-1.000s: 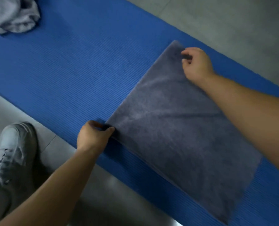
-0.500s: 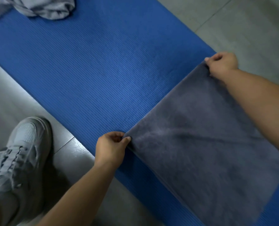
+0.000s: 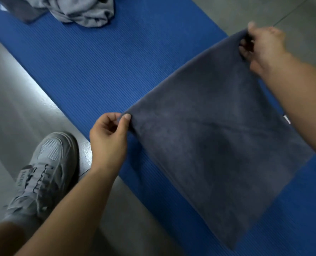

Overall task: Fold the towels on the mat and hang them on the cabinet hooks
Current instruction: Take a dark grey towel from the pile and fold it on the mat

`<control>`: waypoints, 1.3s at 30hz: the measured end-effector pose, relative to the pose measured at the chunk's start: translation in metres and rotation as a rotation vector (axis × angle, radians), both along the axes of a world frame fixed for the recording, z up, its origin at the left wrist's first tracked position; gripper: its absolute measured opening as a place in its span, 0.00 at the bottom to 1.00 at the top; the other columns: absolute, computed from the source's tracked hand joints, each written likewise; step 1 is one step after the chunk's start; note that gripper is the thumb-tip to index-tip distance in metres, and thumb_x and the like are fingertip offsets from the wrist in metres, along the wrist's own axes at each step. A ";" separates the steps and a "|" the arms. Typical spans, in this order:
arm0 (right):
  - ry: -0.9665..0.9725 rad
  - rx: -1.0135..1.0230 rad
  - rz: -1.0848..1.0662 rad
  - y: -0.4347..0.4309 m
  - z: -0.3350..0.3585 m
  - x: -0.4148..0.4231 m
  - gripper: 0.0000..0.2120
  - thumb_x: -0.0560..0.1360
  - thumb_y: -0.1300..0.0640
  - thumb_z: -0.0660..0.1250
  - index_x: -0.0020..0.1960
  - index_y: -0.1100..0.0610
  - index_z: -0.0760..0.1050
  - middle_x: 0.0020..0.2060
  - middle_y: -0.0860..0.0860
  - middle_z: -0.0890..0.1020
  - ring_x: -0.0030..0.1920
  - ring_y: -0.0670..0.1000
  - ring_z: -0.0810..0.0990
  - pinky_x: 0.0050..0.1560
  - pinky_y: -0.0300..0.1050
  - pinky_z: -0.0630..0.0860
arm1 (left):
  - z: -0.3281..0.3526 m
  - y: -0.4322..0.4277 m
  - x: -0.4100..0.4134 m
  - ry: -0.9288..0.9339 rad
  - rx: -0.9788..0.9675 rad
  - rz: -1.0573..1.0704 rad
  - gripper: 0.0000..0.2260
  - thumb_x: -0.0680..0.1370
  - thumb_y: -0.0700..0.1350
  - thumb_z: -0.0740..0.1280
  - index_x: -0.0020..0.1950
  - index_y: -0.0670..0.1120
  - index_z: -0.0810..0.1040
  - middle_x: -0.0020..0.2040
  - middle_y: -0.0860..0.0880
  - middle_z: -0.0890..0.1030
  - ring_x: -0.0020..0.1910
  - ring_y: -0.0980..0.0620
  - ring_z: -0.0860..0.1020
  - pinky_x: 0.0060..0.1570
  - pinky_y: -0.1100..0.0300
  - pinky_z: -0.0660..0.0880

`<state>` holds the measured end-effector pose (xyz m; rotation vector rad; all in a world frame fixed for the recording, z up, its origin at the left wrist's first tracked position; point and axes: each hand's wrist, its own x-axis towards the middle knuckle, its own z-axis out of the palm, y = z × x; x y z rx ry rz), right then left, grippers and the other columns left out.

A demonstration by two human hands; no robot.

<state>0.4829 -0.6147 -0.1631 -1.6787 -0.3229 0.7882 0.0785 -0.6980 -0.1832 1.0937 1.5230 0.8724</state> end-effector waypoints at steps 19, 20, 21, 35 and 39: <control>-0.030 -0.289 -0.374 -0.261 -0.004 0.084 0.13 0.78 0.66 0.63 0.42 0.50 0.71 0.38 0.47 0.78 0.36 0.46 0.78 0.35 0.44 0.78 | -0.018 -0.186 0.069 0.268 0.512 -1.150 0.08 0.74 0.57 0.72 0.41 0.54 0.82 0.40 0.59 0.79 0.44 0.56 0.77 0.47 0.57 0.74; -0.062 -0.329 -0.390 -0.272 -0.010 0.083 0.13 0.78 0.66 0.62 0.41 0.49 0.71 0.38 0.47 0.77 0.36 0.46 0.77 0.32 0.43 0.76 | -0.022 -0.195 0.069 0.296 0.517 -1.159 0.08 0.73 0.58 0.72 0.41 0.54 0.82 0.39 0.59 0.79 0.44 0.56 0.76 0.48 0.59 0.72; -0.103 -0.375 -0.397 -0.282 -0.016 0.083 0.14 0.77 0.67 0.61 0.41 0.49 0.72 0.37 0.47 0.77 0.35 0.47 0.76 0.29 0.41 0.73 | -0.025 -0.204 0.070 0.321 0.523 -1.158 0.08 0.73 0.58 0.72 0.41 0.54 0.82 0.39 0.59 0.79 0.45 0.56 0.76 0.49 0.60 0.71; -0.550 -0.838 -0.008 -0.323 -0.045 0.064 0.15 0.79 0.55 0.64 0.63 0.54 0.80 0.63 0.51 0.79 0.63 0.53 0.78 0.61 0.39 0.71 | -0.032 -0.246 0.078 0.508 0.386 -1.122 0.16 0.77 0.65 0.63 0.44 0.58 0.86 0.38 0.63 0.82 0.49 0.60 0.75 0.58 0.58 0.65; -0.962 -0.881 0.187 -0.313 -0.032 0.041 0.14 0.78 0.59 0.61 0.60 0.53 0.81 0.65 0.56 0.73 0.66 0.61 0.68 0.67 0.51 0.68 | -0.025 -0.222 0.077 0.539 0.460 -1.058 0.09 0.78 0.56 0.63 0.47 0.56 0.81 0.39 0.58 0.80 0.45 0.56 0.77 0.51 0.53 0.68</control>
